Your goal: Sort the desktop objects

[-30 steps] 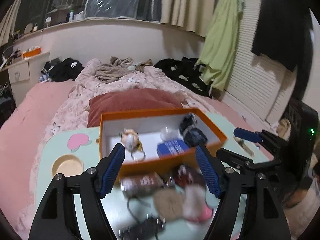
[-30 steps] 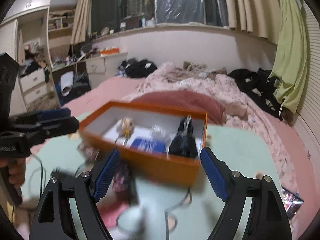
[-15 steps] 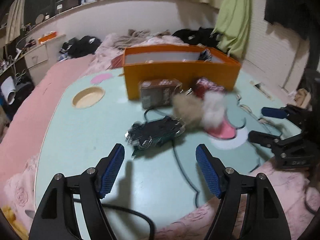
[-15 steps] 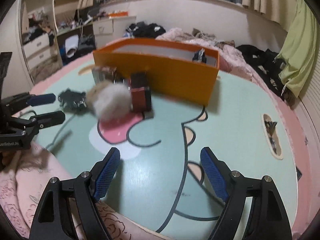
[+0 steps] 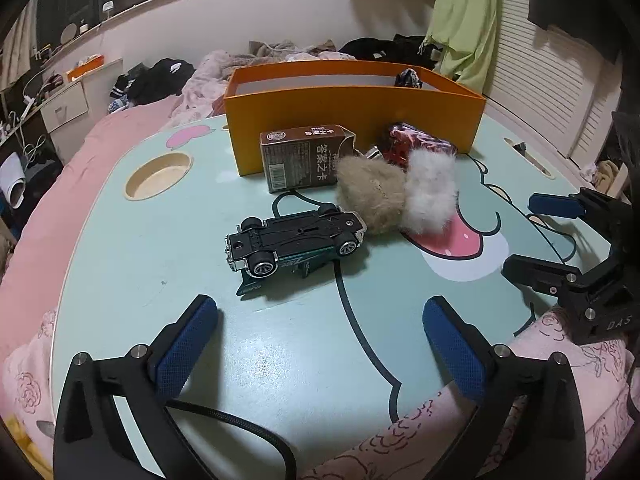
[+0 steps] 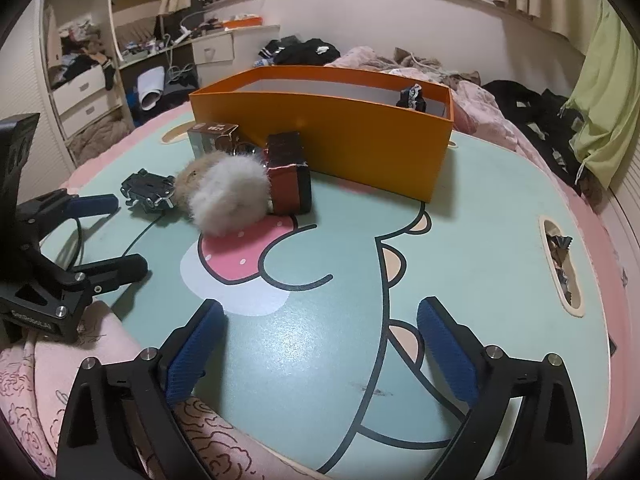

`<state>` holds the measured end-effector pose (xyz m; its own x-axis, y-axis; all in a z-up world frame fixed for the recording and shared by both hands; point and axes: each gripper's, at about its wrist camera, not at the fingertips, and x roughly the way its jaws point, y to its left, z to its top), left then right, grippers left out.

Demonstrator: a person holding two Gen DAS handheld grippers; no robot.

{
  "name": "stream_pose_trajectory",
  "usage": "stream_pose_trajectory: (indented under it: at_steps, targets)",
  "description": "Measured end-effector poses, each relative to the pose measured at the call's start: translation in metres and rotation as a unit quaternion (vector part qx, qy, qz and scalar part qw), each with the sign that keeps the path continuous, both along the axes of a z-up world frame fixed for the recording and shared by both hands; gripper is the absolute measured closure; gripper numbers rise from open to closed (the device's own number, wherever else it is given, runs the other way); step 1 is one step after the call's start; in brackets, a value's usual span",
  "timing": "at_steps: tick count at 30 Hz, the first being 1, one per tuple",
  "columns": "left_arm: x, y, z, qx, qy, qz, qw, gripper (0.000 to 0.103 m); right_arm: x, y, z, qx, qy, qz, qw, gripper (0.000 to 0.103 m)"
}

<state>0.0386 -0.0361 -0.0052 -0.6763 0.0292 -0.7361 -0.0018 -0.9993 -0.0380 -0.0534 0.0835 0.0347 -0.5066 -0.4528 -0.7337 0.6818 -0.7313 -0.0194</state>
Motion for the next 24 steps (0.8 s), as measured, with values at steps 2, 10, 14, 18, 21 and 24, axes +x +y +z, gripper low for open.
stream_pose_trajectory:
  at_steps: [2,10,14,18,21,24]
  targets:
    - [0.0000,-0.0004,0.0014,0.000,0.000,0.000,1.0000,0.000,0.0005,-0.0004,-0.0001,0.000,0.000,0.000,1.000,0.005]
    - [-0.0003,-0.0007,0.0020,0.000,0.000,0.000,1.0000,0.000,0.0009,-0.0008,-0.0001,0.000,0.000,0.000,1.000,0.004]
    - [-0.0002,-0.0006,0.0019,0.000,0.000,0.000,1.0000,0.000,0.0010,-0.0008,0.0000,-0.001,0.000,0.000,1.000,0.004]
    - [-0.0002,-0.0005,0.0020,0.000,0.000,0.000,1.0000,0.000,0.0011,-0.0010,0.0000,0.000,0.000,0.000,1.000,0.004]
    - [0.0001,-0.0006,0.0018,0.000,0.001,0.000,1.0000,0.000,0.0012,-0.0010,0.0000,0.000,0.000,0.000,1.000,0.004]
    - [0.0000,-0.0005,0.0019,0.000,0.001,0.000,1.0000,0.000,0.0012,-0.0010,0.0000,0.000,0.000,0.000,1.000,0.004]
